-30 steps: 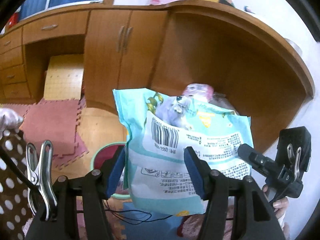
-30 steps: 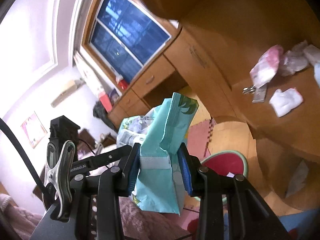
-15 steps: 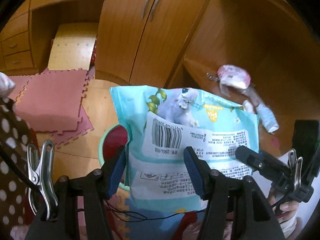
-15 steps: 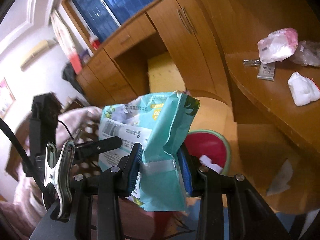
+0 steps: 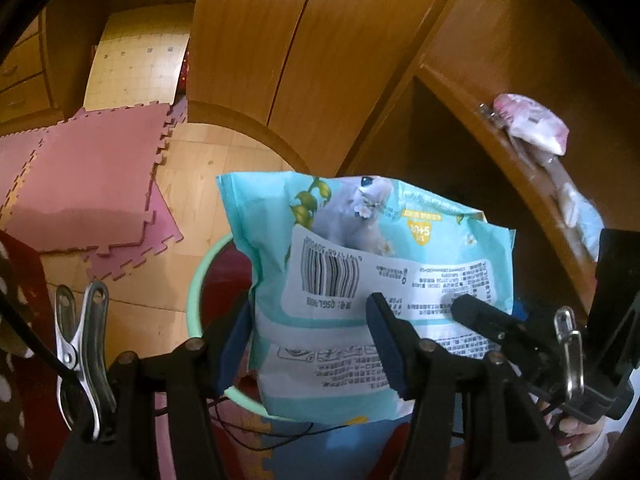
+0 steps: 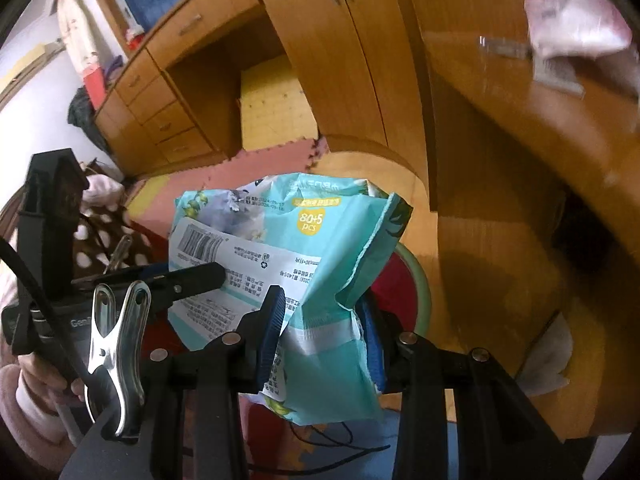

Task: Collect trash
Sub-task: 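Open the right tool over the red bin to drop the wipes package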

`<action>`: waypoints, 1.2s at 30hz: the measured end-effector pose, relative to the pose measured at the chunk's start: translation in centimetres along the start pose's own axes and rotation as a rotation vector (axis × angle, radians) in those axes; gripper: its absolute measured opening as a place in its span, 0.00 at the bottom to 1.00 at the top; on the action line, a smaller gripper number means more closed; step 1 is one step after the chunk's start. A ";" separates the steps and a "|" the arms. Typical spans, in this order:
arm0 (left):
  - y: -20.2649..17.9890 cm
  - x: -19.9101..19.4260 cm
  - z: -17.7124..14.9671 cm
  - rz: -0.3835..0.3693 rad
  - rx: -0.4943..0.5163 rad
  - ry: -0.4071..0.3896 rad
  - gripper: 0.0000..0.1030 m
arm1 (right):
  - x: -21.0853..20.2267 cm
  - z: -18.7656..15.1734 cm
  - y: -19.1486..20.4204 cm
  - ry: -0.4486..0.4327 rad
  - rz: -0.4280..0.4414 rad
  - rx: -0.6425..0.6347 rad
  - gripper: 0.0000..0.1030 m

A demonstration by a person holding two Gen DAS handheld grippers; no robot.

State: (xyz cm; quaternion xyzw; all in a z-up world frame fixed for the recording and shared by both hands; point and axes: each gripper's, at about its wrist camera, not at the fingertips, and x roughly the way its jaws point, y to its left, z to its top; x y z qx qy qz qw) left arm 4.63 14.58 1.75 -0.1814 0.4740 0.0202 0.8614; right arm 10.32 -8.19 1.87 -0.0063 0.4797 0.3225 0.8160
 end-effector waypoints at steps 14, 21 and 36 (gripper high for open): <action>3.1 8.7 -0.6 0.016 -0.084 0.129 0.58 | 7.6 -0.9 -1.2 0.154 -0.112 -0.015 0.39; 3.6 10.4 -1.1 0.019 -0.098 0.168 0.58 | 9.4 -1.0 -3.0 0.189 -0.137 0.046 0.40; 4.4 9.6 -0.9 0.053 -0.131 0.150 0.59 | 9.2 -1.3 -3.1 0.178 -0.124 0.058 0.60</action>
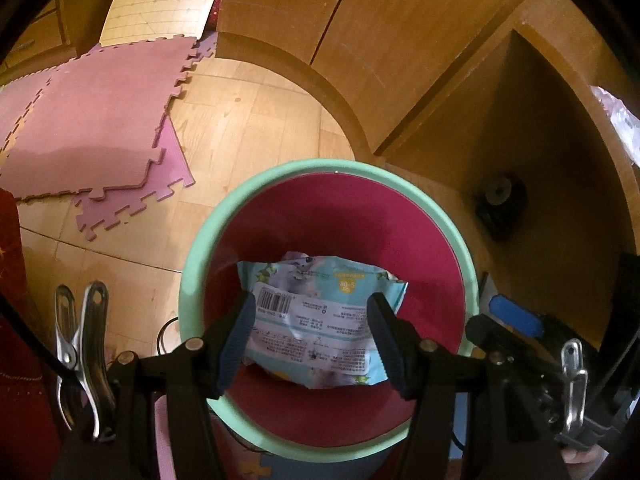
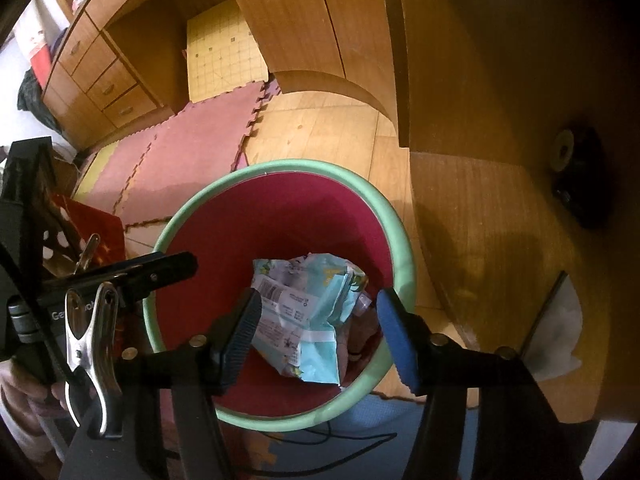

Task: Collect trash
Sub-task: 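Open the right tool over the red bin to drop the wipes package, then move both tools up toward the white glove on the shelf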

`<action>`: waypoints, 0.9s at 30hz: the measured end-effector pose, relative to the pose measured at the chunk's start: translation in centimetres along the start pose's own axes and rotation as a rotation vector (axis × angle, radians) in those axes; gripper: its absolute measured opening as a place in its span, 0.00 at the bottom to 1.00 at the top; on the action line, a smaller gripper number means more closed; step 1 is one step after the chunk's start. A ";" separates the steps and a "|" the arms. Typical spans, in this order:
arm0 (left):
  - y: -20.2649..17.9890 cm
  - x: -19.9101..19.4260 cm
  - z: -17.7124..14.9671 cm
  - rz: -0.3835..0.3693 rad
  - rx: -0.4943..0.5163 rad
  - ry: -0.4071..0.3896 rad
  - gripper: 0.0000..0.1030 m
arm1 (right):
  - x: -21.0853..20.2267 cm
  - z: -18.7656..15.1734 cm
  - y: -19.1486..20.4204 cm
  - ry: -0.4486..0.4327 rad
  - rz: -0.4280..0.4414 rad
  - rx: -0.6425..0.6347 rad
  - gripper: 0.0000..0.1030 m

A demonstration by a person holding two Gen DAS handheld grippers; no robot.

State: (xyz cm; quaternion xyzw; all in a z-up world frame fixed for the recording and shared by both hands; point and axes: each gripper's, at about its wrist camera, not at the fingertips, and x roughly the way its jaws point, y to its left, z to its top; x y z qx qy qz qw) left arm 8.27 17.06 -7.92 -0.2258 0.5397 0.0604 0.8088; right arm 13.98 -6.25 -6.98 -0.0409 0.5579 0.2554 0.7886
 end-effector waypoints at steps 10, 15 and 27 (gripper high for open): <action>-1.0 -1.0 -0.1 -0.009 0.018 -0.013 0.59 | -1.4 -0.3 1.2 -0.027 0.029 -0.030 0.60; -2.0 -1.9 -0.4 -0.008 0.046 -0.024 0.59 | -3.0 -0.6 1.5 -0.058 0.052 -0.036 0.60; -5.1 -5.9 -1.3 -0.062 0.122 -0.068 0.59 | -9.7 -2.4 2.5 -0.176 0.065 -0.059 0.60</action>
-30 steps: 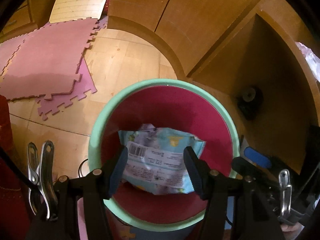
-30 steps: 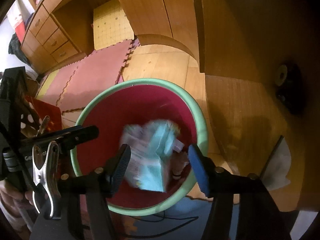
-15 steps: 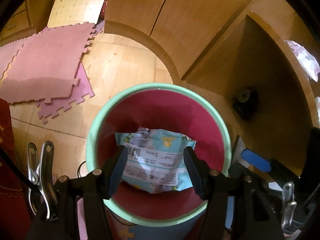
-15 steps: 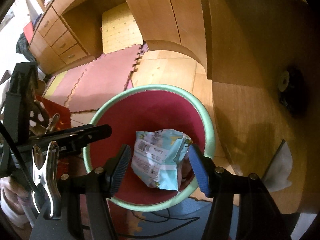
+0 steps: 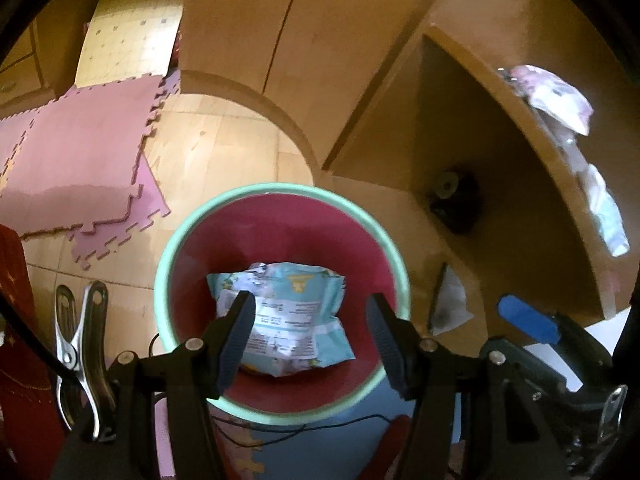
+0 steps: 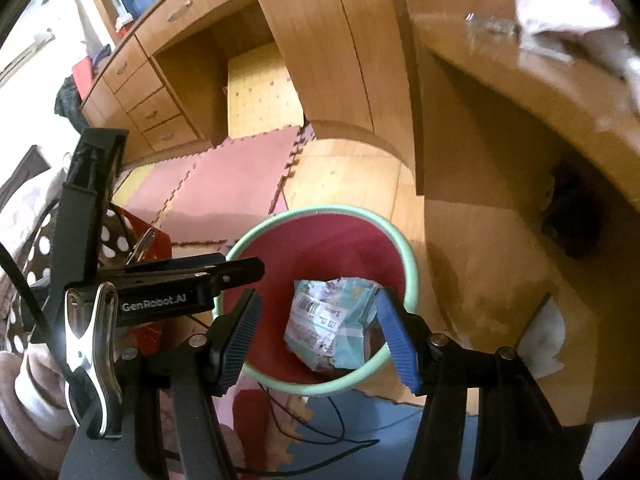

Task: Collect trash
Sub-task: 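Move both tools up toward the white glove on the shelf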

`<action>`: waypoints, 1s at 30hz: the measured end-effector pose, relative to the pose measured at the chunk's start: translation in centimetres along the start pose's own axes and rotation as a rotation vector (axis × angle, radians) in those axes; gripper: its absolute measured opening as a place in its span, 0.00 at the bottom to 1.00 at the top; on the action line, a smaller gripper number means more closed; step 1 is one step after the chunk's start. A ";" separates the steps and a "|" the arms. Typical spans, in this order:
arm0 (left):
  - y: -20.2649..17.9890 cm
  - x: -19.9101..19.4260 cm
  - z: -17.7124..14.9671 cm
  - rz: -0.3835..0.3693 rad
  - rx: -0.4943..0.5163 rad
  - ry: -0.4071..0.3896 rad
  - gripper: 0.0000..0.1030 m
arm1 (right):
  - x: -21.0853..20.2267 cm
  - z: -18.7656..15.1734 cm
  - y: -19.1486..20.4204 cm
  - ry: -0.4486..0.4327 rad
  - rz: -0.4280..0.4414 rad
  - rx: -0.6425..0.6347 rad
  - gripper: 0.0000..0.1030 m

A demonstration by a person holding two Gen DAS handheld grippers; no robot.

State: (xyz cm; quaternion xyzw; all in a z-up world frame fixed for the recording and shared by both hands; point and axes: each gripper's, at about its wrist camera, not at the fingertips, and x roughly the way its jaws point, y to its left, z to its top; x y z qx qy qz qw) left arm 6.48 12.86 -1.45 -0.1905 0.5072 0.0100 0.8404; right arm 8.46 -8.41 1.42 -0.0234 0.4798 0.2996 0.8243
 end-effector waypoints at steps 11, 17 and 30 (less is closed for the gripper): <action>-4.8 -3.5 -0.1 -0.043 0.078 -0.038 0.59 | -7.8 -2.1 -0.5 -0.134 -0.082 0.024 0.60; -8.1 -5.9 -0.6 -0.081 0.118 -0.062 0.59 | -11.9 -3.1 -1.9 -0.205 -0.113 0.056 0.60; -15.0 -10.2 -2.3 -0.124 0.222 -0.111 0.59 | -17.9 -4.9 -4.3 -0.313 -0.170 0.103 0.60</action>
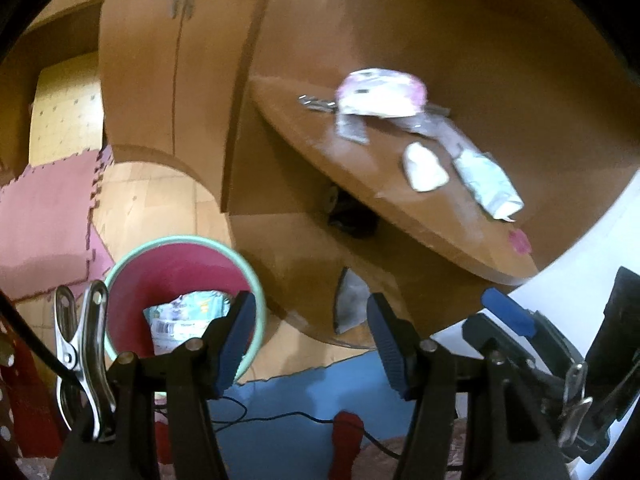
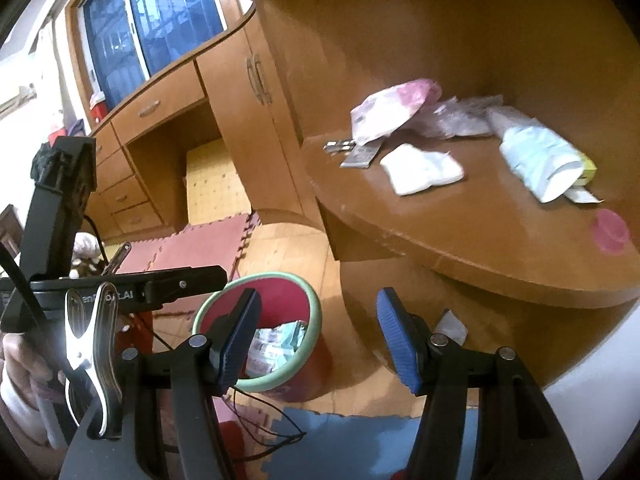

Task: Collect trash
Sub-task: 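Move both tools up toward the white glove on the shelf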

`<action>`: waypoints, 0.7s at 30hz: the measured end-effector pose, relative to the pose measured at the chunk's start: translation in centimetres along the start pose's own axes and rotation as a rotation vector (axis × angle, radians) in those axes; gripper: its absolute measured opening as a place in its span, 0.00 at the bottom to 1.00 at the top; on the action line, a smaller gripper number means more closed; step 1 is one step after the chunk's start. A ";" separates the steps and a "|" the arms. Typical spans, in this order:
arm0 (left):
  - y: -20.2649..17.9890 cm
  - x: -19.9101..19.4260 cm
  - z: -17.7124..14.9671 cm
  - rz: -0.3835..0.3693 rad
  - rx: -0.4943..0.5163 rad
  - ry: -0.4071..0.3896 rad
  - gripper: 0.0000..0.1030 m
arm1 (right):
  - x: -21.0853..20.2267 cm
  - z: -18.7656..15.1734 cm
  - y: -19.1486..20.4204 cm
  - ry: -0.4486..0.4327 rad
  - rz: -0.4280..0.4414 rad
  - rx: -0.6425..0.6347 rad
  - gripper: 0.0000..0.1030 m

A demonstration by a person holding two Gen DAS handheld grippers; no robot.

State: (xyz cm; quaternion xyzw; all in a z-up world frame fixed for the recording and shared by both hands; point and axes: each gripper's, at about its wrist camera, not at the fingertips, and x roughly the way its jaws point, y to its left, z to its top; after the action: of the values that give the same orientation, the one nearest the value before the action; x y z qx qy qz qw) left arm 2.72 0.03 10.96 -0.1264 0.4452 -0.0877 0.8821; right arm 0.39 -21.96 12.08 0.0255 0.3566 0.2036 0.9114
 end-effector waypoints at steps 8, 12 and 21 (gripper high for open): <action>-4.5 0.1 1.5 -0.019 0.089 -0.017 0.59 | -2.4 0.0 -1.2 -0.044 -0.054 -0.005 0.60; -7.0 0.9 2.8 -0.024 0.135 -0.026 0.59 | -3.6 0.1 -2.4 -0.073 -0.090 0.001 0.60; -12.9 4.7 6.1 -0.015 0.261 -0.061 0.59 | -4.9 -0.1 -4.9 -0.105 -0.144 0.042 0.60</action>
State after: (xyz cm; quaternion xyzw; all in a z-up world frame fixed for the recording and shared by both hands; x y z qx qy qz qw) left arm 9.86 -12.61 14.79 -0.0165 0.4020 -0.1475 0.9035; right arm -1.23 -28.36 14.19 0.0298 0.3136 0.1286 0.9403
